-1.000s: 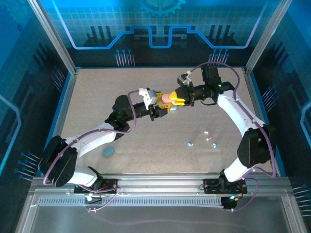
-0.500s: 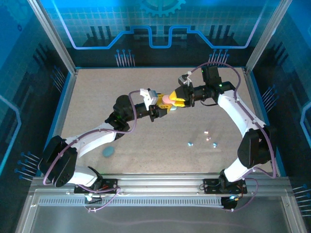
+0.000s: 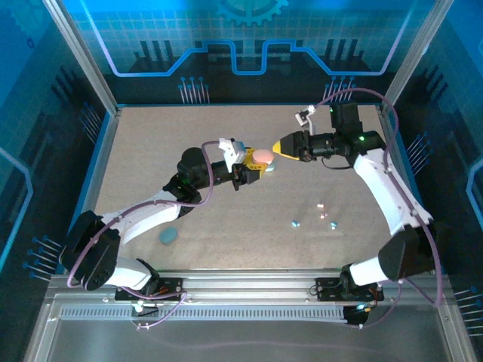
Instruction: Insert wireless bluetooth earbuds into charging case
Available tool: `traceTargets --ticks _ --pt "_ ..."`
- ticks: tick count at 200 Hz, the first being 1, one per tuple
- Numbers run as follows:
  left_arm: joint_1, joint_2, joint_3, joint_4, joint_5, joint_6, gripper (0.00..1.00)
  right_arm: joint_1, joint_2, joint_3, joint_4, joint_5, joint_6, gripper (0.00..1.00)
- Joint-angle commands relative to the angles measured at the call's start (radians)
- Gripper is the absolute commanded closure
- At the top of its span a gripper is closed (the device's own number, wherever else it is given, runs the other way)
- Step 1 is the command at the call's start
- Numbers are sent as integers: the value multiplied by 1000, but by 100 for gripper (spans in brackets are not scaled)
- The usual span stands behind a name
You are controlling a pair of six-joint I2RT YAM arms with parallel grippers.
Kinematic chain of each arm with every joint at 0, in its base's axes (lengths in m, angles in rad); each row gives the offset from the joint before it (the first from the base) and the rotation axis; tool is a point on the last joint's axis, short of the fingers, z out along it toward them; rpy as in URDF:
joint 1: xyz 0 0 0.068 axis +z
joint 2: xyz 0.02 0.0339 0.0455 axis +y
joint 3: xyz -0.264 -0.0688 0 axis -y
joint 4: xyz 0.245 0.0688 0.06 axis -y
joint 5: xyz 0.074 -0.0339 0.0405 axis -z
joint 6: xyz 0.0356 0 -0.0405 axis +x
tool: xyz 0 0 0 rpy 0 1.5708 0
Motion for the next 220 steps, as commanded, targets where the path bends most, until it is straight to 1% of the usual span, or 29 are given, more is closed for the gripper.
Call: traceTargets --ticks 1,21,38,74,96,122,141,160,180,206,220 --pt "-1 -11 5 20 39 -36 68 34 -108 -66 41 201 -219 46" --pt "-1 -6 5 33 47 -54 68 79 -158 -98 60 215 -335 44" --pt "-1 0 5 50 57 -68 68 112 -172 -103 46 237 -391 43" --pt "-2 5 14 55 82 -87 68 130 -156 -94 30 281 -396 42" --pt "-1 6 18 56 95 -95 68 143 -143 -85 21 264 -404 41" --pt "-1 6 23 58 102 -103 68 159 -130 -74 9 264 -428 41" --pt "-1 5 25 58 109 -105 68 164 -123 -71 12 291 -425 41" --pt "-1 3 24 61 109 -106 68 166 -122 -68 20 279 -431 41" --pt "-1 3 26 65 116 -109 68 179 -121 -70 22 322 -459 41" --pt "-2 6 34 63 139 -112 68 198 -124 -75 47 432 -501 42" --pt "-1 6 34 58 148 -110 68 199 -132 -77 72 452 -502 42"
